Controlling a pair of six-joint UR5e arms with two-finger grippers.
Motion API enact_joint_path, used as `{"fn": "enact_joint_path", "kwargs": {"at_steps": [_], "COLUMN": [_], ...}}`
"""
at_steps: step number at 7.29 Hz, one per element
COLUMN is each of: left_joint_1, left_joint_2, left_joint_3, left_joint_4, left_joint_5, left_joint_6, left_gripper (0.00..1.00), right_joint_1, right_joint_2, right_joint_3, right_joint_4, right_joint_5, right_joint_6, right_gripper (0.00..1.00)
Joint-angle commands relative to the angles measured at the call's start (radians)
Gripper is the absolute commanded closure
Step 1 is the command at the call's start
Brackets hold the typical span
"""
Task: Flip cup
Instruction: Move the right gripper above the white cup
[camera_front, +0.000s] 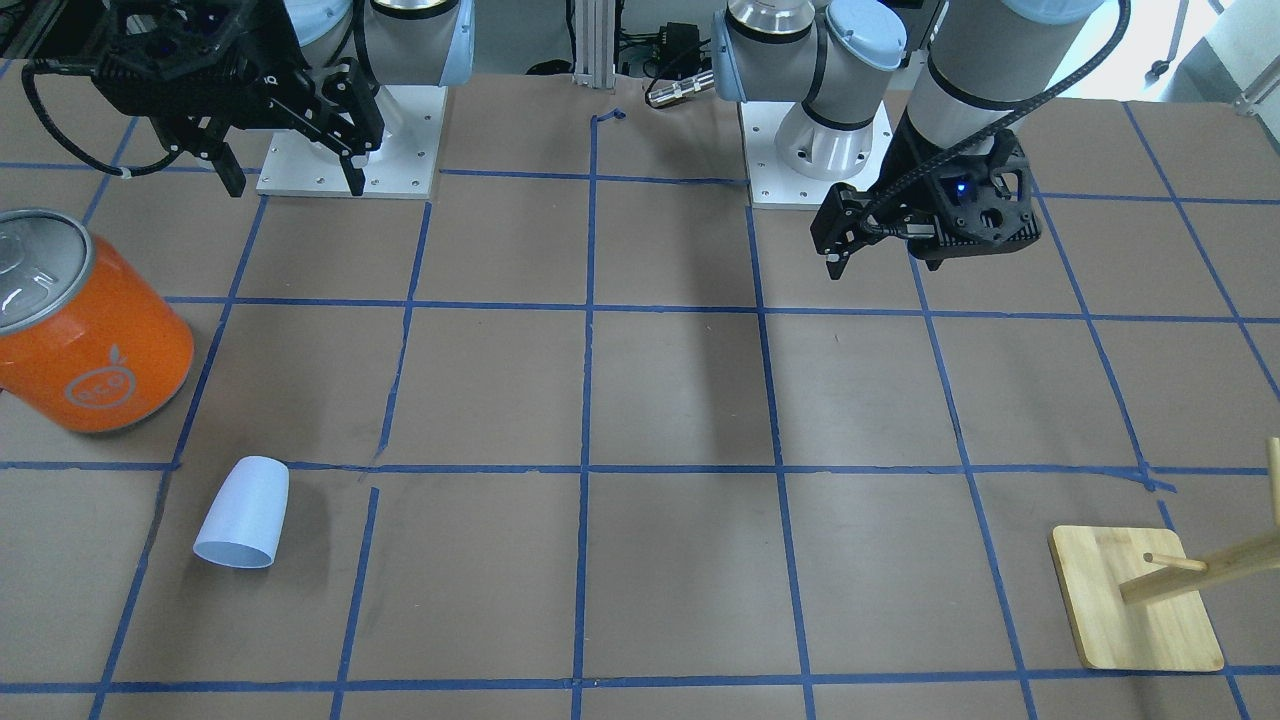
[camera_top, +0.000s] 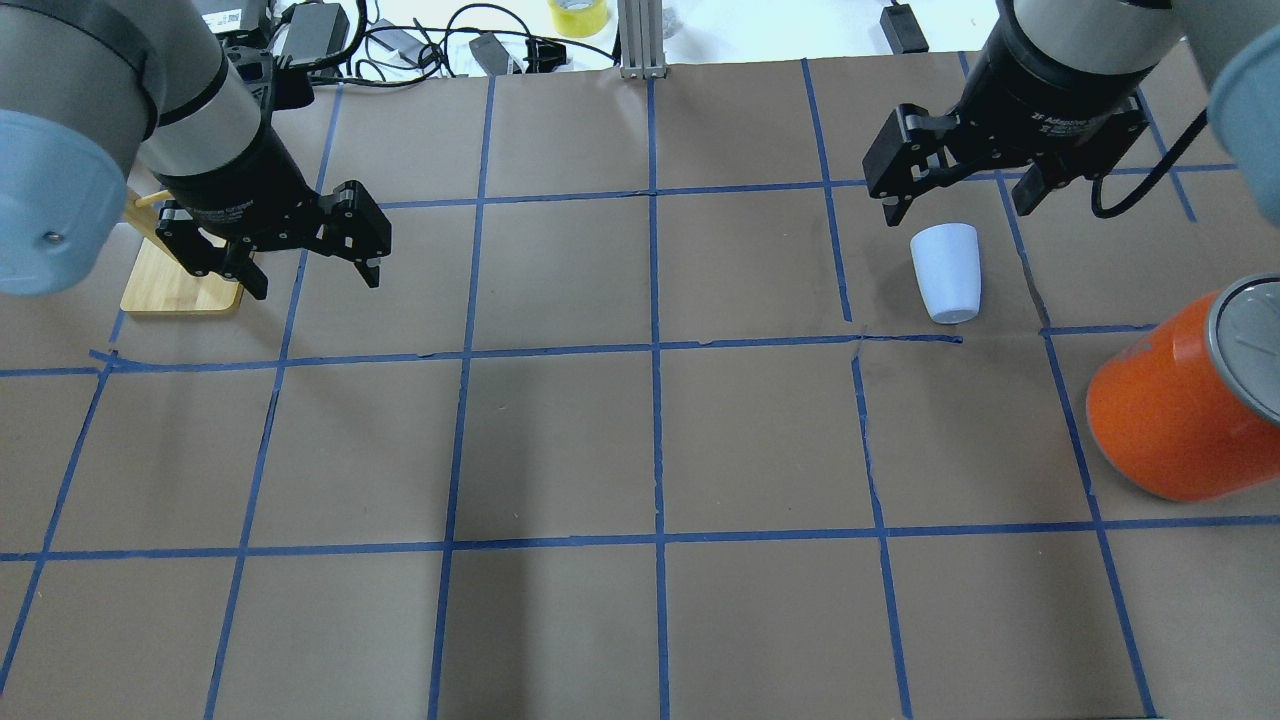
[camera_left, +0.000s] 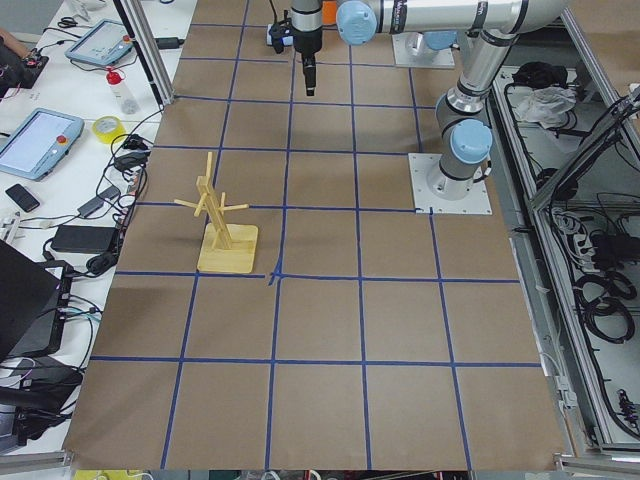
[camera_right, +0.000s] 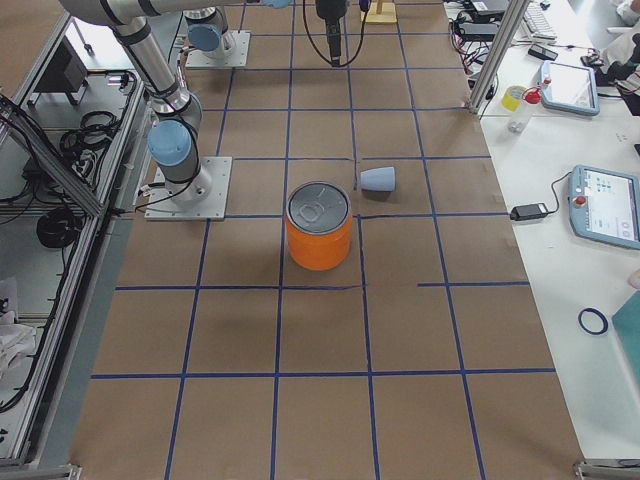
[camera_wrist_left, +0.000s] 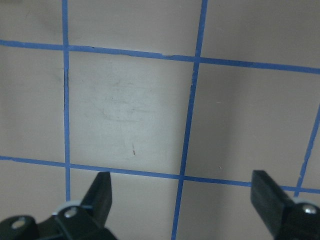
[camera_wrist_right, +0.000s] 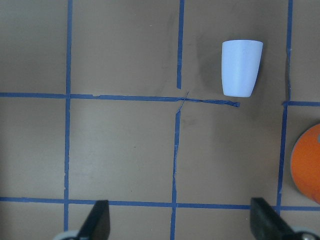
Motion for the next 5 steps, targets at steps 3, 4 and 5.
{"fn": "enact_joint_path", "kwargs": {"at_steps": [3, 4, 5], "left_joint_1": [0.000, 0.000, 0.000], "left_joint_2": [0.000, 0.000, 0.000], "left_joint_3": [-0.001, -0.001, -0.001], "left_joint_4": [0.000, 0.000, 0.000], "left_joint_5": [0.002, 0.002, 0.000], "left_joint_6": [0.002, 0.000, 0.000], "left_gripper": [0.00, 0.00, 0.00], "right_joint_1": [0.002, 0.000, -0.003], "right_joint_2": [0.007, 0.010, 0.016], "right_joint_3": [0.016, 0.021, 0.024], "right_joint_4": [-0.005, 0.002, -0.008], "right_joint_5": [0.000, -0.006, -0.006], "right_joint_6": [0.005, 0.004, 0.002], "right_gripper": [0.00, 0.00, 0.00]}}
